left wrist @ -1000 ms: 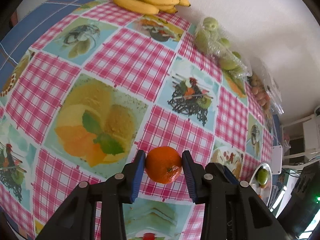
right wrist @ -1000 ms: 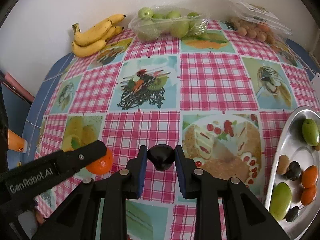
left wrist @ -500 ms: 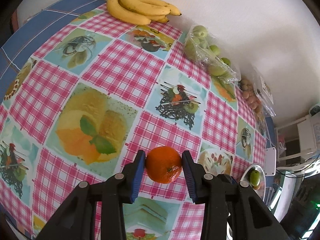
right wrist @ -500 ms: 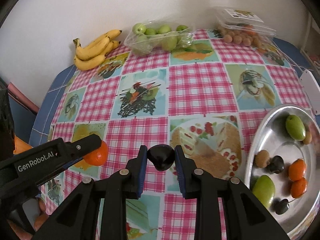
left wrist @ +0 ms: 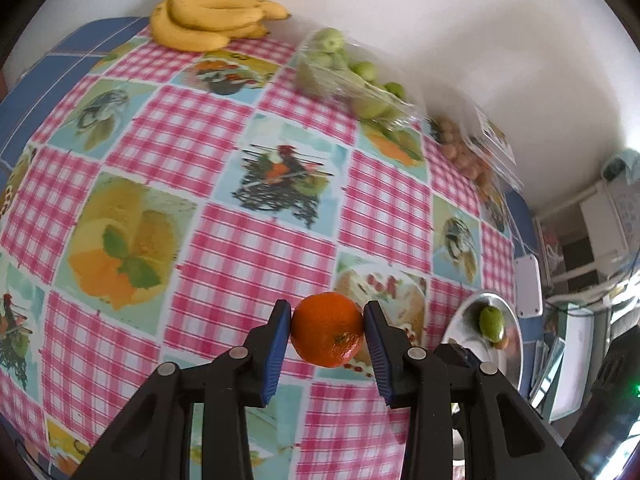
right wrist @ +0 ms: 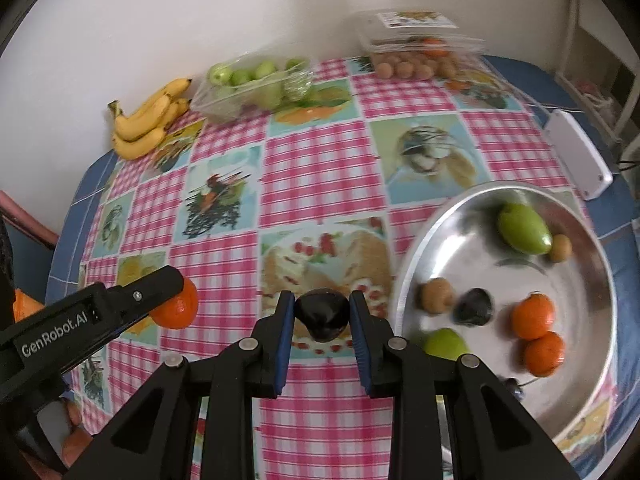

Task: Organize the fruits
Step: 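Carry the tangerine and plum in both tools over the steel bowl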

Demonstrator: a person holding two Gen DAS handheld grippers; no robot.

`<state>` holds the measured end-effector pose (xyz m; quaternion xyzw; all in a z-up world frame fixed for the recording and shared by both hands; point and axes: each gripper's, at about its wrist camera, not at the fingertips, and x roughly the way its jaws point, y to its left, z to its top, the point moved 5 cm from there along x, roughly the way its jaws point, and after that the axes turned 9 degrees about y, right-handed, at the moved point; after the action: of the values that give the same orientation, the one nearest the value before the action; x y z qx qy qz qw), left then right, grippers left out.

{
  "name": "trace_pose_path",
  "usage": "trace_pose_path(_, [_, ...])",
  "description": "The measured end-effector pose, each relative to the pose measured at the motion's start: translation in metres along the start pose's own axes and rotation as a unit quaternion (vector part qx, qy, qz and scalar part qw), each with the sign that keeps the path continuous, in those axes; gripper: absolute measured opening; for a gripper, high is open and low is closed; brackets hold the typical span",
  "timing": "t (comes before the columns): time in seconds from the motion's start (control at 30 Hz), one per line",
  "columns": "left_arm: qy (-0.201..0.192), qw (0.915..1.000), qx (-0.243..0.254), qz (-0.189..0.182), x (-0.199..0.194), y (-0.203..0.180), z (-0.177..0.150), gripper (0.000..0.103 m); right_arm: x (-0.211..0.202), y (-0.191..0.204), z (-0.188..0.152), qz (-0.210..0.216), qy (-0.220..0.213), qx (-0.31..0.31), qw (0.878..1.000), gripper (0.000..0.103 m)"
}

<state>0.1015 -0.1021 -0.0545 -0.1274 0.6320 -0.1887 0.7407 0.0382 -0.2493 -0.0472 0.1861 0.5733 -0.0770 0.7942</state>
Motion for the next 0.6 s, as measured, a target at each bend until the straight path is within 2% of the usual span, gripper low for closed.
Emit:
trace_pose_path(0.27, [0.003, 0.9989, 0.046, 0.001, 0.005, -0.037, -0.012, 0.040, -0.017, -0.030, -0.001, -0.018, -0.011, 0.021, 1.000, 0.029])
trace_pose_path(0.6, [0.011, 0.9935, 0.113, 0.002, 0.020, -0.087, -0.033, 0.040, -0.031, -0.072, -0.004, -0.027, -0.018, 0.056, 0.998, 0.029])
